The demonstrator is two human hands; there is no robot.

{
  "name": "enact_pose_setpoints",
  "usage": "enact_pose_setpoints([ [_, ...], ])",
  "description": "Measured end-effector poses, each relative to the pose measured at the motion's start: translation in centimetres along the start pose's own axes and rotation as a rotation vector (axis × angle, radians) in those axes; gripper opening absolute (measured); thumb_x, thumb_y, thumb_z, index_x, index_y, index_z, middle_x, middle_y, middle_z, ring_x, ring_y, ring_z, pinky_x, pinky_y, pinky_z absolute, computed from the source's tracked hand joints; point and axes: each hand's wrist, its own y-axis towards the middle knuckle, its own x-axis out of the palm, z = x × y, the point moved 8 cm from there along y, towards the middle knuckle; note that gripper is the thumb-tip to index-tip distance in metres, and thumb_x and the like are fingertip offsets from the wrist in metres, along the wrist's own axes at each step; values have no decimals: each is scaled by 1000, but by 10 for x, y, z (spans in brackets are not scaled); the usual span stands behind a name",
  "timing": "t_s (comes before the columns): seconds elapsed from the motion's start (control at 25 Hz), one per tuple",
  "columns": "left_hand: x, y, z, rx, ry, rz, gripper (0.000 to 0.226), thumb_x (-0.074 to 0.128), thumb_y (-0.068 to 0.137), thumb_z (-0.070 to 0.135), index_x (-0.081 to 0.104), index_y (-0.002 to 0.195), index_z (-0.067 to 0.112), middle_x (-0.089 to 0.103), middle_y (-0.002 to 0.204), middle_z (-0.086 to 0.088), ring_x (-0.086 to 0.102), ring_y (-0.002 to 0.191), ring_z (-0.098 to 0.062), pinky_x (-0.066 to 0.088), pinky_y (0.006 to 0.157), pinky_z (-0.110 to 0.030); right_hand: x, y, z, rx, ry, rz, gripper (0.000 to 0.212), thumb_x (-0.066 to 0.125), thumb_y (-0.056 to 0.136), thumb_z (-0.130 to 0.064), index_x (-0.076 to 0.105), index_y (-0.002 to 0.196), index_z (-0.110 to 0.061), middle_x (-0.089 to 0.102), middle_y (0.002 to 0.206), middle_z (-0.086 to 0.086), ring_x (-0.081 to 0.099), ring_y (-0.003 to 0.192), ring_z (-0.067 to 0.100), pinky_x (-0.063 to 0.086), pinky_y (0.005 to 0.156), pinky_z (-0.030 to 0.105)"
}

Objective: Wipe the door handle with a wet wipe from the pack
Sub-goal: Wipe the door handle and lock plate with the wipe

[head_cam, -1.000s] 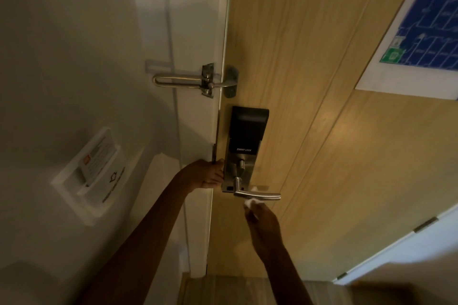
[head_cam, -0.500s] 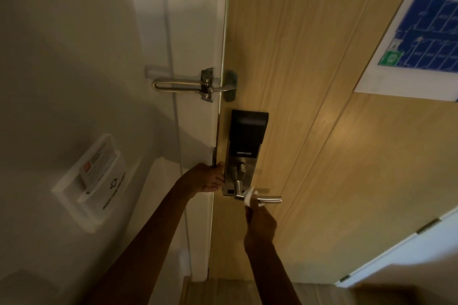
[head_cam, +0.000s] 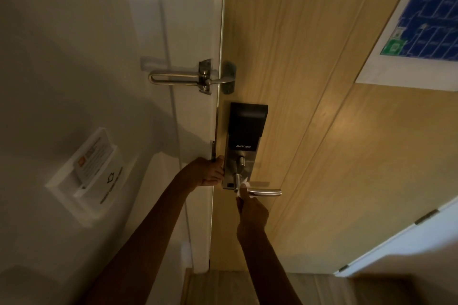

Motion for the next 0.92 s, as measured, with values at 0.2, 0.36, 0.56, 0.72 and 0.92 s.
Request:
enact_pose_setpoints([
  [0.2,0,-3,0,6,-14,-18,63,40,94,52,56,119,-4,57,132,-24,56,122,-30,50,90,-31,8,0,8,31,18,-5,20,75,79,-17,65,81,0,65,79,8,60,79,20,49,71,29],
  [0.36,1,-6,3,27,3,-8,60,45,93,51,60,115,-2,62,126,-21,62,114,-26,54,88,-29,2,1,2,22,18,11,14,73,81,-15,63,77,-6,67,82,9,63,84,22,50,78,33],
  [0.56,0,-7,4,34,-20,11,56,45,95,43,56,121,-5,61,126,-23,60,116,-26,54,81,-24,-41,29,-17,9,107,99,17,73,81,-20,64,73,-8,67,82,11,61,74,16,50,72,31],
  [0.72,4,-10,6,41,-5,8,60,43,96,44,56,123,-8,59,129,-23,58,119,-28,51,90,-28,6,11,9,126,-44,-128,19,66,88,-24,63,80,-8,62,78,5,57,72,15,49,68,28],
  [0.92,2,-16,6,47,20,6,54,45,96,44,59,118,-3,61,128,-22,61,116,-26,54,84,-24,-26,19,-18,32,27,-133,16,68,85,-19,63,89,-5,64,92,12,60,89,22,51,88,36],
])
